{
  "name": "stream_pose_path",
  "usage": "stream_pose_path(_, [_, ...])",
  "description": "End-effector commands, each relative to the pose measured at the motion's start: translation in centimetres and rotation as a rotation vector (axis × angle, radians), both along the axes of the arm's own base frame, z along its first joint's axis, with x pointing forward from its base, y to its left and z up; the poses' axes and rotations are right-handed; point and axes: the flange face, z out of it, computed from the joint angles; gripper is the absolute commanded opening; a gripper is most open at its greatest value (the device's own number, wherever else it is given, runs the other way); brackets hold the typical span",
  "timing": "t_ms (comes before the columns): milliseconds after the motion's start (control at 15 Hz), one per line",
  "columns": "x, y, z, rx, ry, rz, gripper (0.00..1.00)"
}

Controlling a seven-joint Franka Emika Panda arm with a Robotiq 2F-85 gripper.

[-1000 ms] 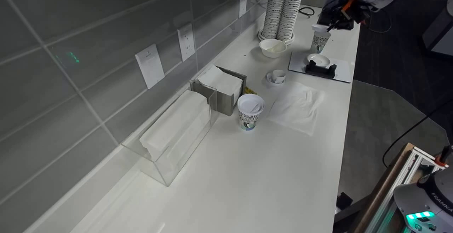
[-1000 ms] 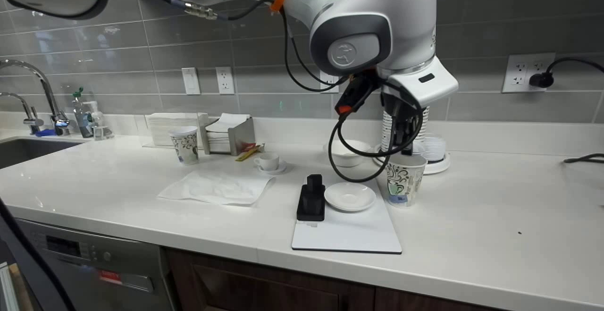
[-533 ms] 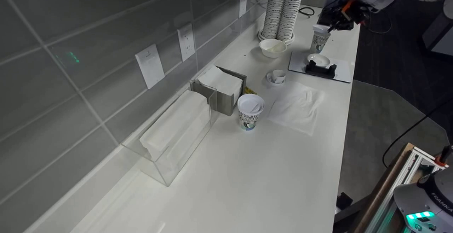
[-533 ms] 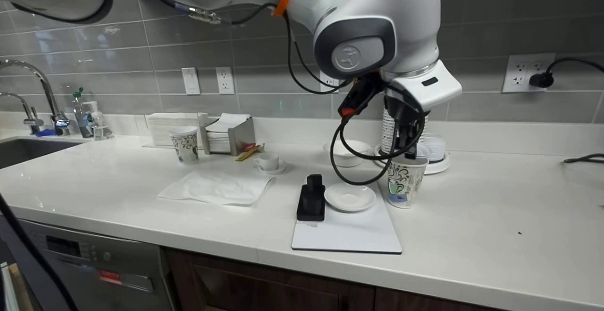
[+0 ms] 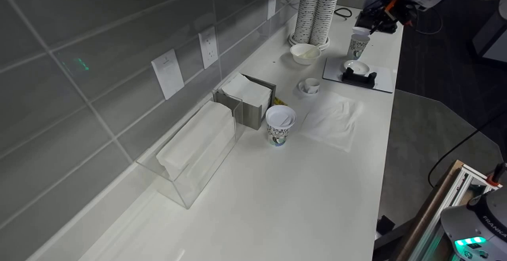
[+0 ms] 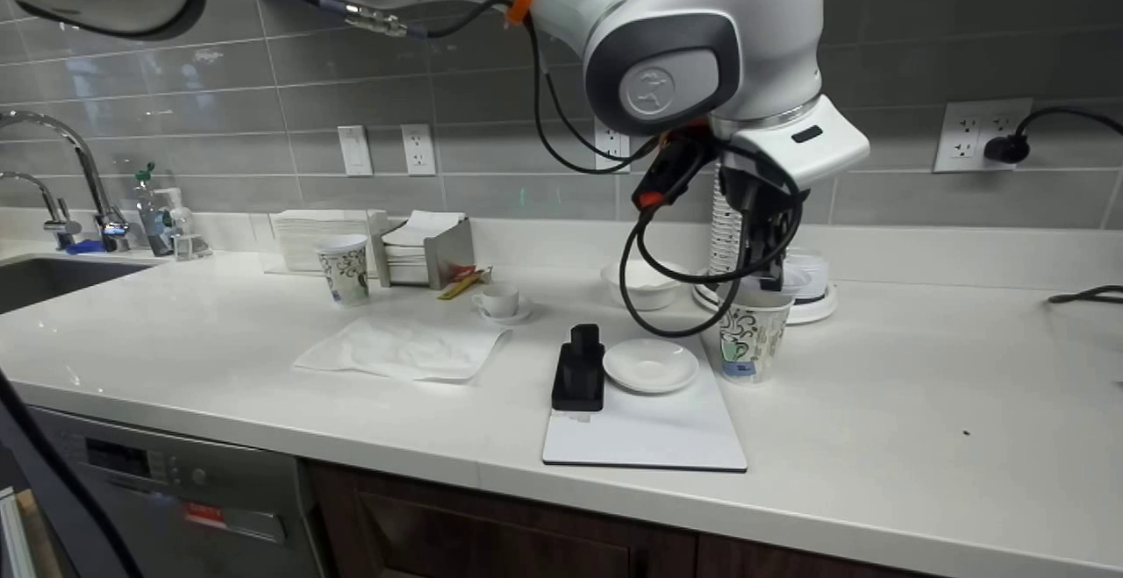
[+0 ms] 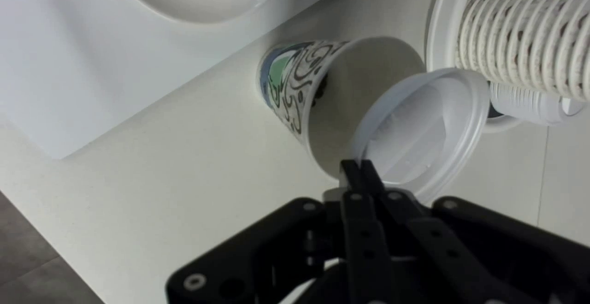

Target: Put the left lid on the left cup and the right lid on the right cup

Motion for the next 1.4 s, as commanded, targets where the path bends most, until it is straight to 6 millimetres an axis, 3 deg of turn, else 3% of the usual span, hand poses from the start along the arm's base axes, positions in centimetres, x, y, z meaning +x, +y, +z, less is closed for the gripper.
stream_pose_path(0, [0.0, 0.3, 0.5, 0.007, 0.026, 0.012, 0.00])
stream_pose_path(400, [0.1, 0.6, 0.2, -0.002, 0.049, 0.031, 0.00])
stream_pose_path(467, [0.1, 0.7, 0.2, -0.001, 0.053, 0.033, 0.26])
stream_pose_path(600, [0.2, 0.7, 0.2, -0.008, 0.056, 0.036, 0.32])
stream_pose_path(1067, [-0.1, 1.0, 1.3, -0.006, 0.051, 0.056, 0.81])
stream_pose_path(1200, [-0.4, 1.1, 2.3, -0.013, 0.047, 0.092, 0.95])
stream_pose_path(1333, [-1.5, 1.4, 5.1, -0.086, 0.026, 0.202, 1.00])
